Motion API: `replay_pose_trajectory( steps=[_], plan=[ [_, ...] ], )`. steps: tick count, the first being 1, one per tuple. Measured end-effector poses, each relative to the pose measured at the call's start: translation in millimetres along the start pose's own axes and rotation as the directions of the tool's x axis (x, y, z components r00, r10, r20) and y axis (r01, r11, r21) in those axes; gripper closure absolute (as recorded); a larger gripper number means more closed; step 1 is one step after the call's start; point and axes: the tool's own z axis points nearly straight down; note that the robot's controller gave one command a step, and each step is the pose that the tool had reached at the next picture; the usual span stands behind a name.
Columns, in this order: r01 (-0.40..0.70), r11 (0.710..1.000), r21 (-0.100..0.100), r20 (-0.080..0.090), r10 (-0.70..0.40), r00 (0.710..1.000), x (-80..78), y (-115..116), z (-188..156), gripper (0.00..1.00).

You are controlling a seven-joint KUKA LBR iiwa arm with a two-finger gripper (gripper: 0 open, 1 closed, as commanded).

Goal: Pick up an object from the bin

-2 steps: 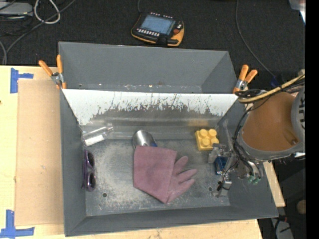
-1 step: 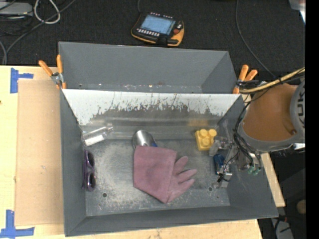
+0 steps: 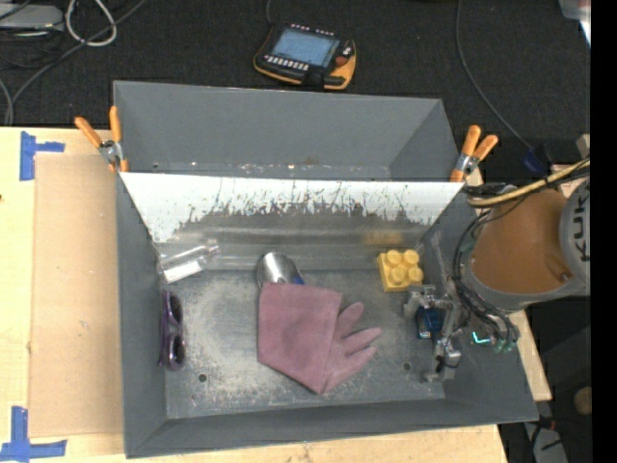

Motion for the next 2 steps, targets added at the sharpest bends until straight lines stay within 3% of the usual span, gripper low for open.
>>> replay_pose_trajectory(
  steps=[1, 2],
  plan=[
    [0.000, 1.000, 0.000, 0.001, 0.000, 1.000, -0.5, -0.1, -1.7, 1.00],
    [0.000, 1.000, 0.000, 0.001, 0.000, 1.000, -0.5, 0.0, -1.7, 1.00]
  ],
)
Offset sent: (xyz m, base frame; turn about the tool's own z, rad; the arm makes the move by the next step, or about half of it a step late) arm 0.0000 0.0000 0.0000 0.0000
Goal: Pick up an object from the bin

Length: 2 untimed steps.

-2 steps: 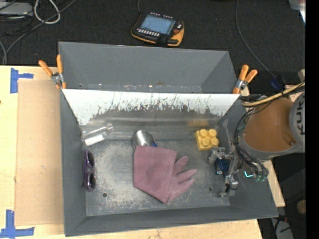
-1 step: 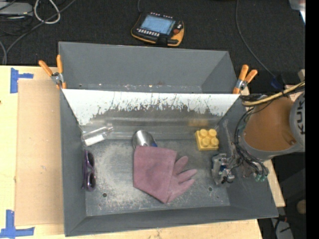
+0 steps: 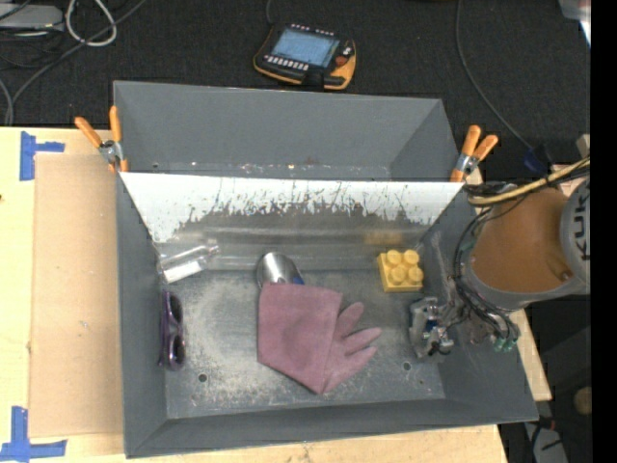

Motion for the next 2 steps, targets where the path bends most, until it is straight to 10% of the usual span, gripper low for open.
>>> replay_pose_trajectory(
  steps=[1, 2],
  plan=[
    [-0.020, 1.000, -0.003, -0.001, 0.020, 1.000, 1.4, -16.2, -10.6, 1.00],
    [-0.024, 1.000, -0.004, -0.003, 0.024, 1.000, -6.1, -12.4, -0.2, 0.00]
  ],
)
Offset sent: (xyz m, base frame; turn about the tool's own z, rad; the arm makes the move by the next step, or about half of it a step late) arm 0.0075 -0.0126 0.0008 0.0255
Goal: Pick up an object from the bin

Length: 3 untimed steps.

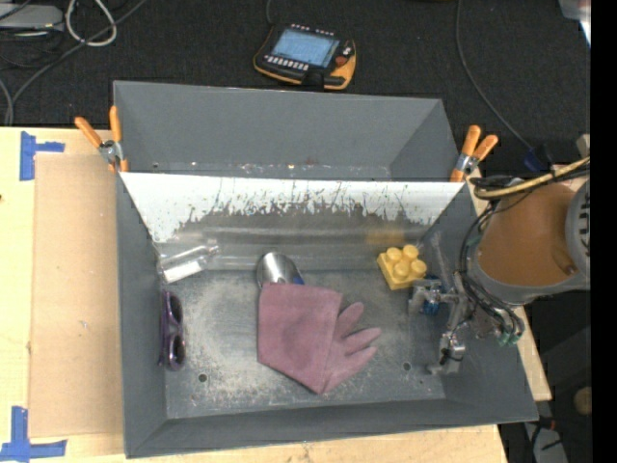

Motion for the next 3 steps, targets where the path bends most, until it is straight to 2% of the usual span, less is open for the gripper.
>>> replay_pose_trajectory(
  steps=[1, 2, 3],
  plan=[
    [0.001, 1.000, 0.000, 0.000, -0.001, 1.000, -0.1, 0.2, -0.1, 0.00],
    [0.127, 0.992, -0.001, 0.002, -0.127, 0.992, -42.3, 113.1, -44.4, 0.00],
    [0.126, 0.992, -0.001, 0.001, -0.126, 0.992, -42.2, 113.0, -44.0, 0.00]
  ],
)
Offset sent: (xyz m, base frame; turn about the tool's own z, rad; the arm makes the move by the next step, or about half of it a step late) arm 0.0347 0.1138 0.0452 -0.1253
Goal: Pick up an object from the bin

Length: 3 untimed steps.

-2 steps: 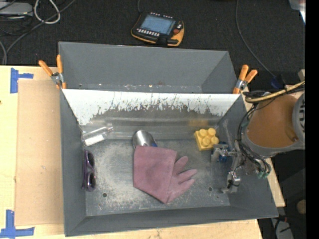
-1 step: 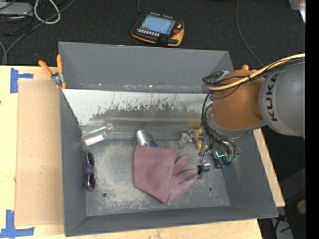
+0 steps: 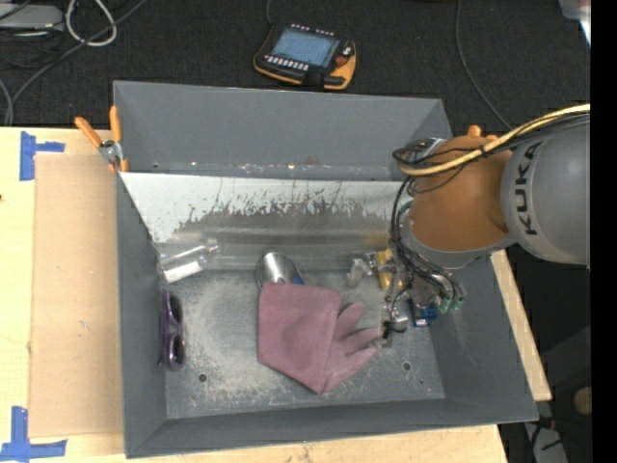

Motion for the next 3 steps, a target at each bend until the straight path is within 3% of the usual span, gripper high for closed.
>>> replay_pose_trajectory(
  steps=[1, 2, 3],
  plan=[
    [0.164, 0.986, 0.000, 0.004, -0.164, 0.986, -0.8, 60.9, 32.7, 0.00],
    [-0.052, 0.999, 0.000, 0.002, 0.052, 0.999, -21.3, 10.7, 41.8, 1.00],
    [-0.052, 0.999, 0.000, 0.002, 0.052, 0.999, -21.3, 10.7, 41.7, 1.00]
  ],
)
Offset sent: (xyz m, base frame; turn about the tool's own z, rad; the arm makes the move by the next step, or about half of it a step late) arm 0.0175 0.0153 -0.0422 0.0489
